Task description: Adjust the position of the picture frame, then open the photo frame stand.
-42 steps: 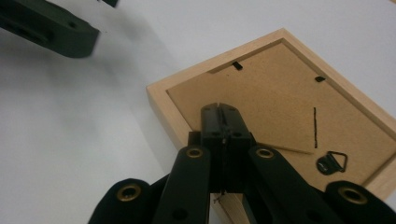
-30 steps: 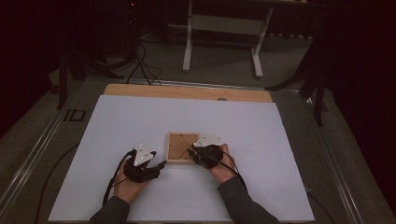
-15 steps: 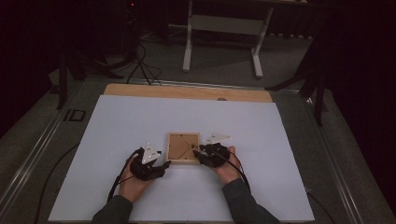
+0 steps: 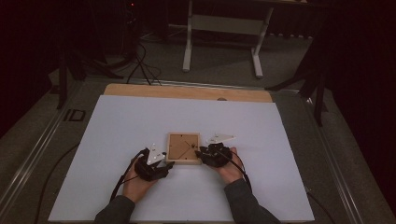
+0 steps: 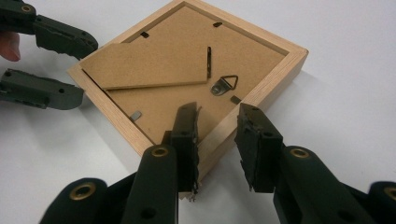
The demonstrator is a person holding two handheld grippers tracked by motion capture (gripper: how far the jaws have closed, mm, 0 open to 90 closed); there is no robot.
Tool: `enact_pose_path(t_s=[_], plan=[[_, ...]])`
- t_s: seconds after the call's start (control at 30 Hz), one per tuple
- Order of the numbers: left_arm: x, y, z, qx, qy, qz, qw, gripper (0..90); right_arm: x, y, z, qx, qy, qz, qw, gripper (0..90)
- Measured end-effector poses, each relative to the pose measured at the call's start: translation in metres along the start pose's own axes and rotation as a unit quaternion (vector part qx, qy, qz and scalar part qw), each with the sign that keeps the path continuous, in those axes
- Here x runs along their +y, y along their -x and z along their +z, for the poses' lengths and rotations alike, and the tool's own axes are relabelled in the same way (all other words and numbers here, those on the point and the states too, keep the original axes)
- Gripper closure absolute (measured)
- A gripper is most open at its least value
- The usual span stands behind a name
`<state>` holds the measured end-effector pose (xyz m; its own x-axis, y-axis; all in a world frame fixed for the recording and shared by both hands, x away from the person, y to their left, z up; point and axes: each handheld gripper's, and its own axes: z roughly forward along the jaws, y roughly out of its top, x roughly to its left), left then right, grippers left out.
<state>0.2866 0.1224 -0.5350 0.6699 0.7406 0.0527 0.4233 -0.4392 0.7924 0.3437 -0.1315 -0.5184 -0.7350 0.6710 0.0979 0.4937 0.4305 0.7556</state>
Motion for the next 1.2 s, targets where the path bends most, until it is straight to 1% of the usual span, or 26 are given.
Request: enact_pose_path(t_s=[0.13, 0.27, 0.53, 0.67, 0.7, 0.8, 0.9, 1.0, 1.03, 1.1, 1.17, 1.2], plan=[[0.001, 0.003, 0.0, 0.001, -0.001, 0.01, 1.0, 51.6, -0.002, 0.0, -0.003, -0.003, 0.001, 0.001, 1.0, 69.3], [0.003, 0.006, -0.002, 0.001, 0.007, 0.012, 0.9999, 54.1, -0.003, -0.001, -0.004, -0.006, 0.0, 0.001, 1.0, 69.9], [0.003, 0.008, -0.002, 0.004, 0.006, 0.016, 0.9998, 53.7, -0.004, -0.002, -0.005, -0.011, 0.0, -0.002, 0.9999, 70.1], [0.003, 0.008, -0.002, 0.003, 0.005, 0.014, 0.9999, 53.2, -0.004, -0.002, -0.006, -0.011, 0.0, -0.004, 0.9999, 70.1], [0.003, 0.007, -0.002, 0.001, 0.001, 0.015, 0.9999, 53.2, -0.004, -0.002, -0.006, -0.011, -0.001, -0.005, 0.9999, 70.1], [0.003, 0.006, -0.002, -0.005, 0.004, 0.009, 0.9999, 52.7, -0.004, -0.002, -0.006, -0.01, -0.001, -0.009, 0.9999, 69.9], [0.003, 0.006, -0.003, -0.009, 0.006, 0.008, 0.9999, 51.8, -0.003, -0.002, -0.006, -0.009, -0.001, -0.014, 0.9999, 69.3], [0.004, 0.006, -0.005, -0.019, 0.013, 0.001, 0.9997, 51.0, -0.003, -0.006, -0.01, -0.014, 0.006, -0.026, 0.9995, 67.1], [0.004, 0.006, -0.006, -0.019, 0.014, 0.001, 0.9997, 50.7, -0.003, -0.008, -0.012, -0.016, 0.008, -0.033, 0.9993, 67.7], [0.005, 0.006, -0.007, -0.021, 0.017, -0.001, 0.9996, 50.3, -0.003, -0.009, -0.012, -0.016, 0.009, -0.036, 0.9992, 68.6], [0.005, 0.006, -0.01, -0.024, 0.023, -0.007, 0.9994, 50.1, -0.004, -0.015, -0.016, -0.022, 0.013, -0.06, 0.9978, 75.8], [0.006, 0.006, -0.01, -0.024, 0.024, -0.008, 0.9994, 49.9, -0.006, -0.018, -0.016, -0.026, 0.013, -0.067, 0.9973, 78.5]])
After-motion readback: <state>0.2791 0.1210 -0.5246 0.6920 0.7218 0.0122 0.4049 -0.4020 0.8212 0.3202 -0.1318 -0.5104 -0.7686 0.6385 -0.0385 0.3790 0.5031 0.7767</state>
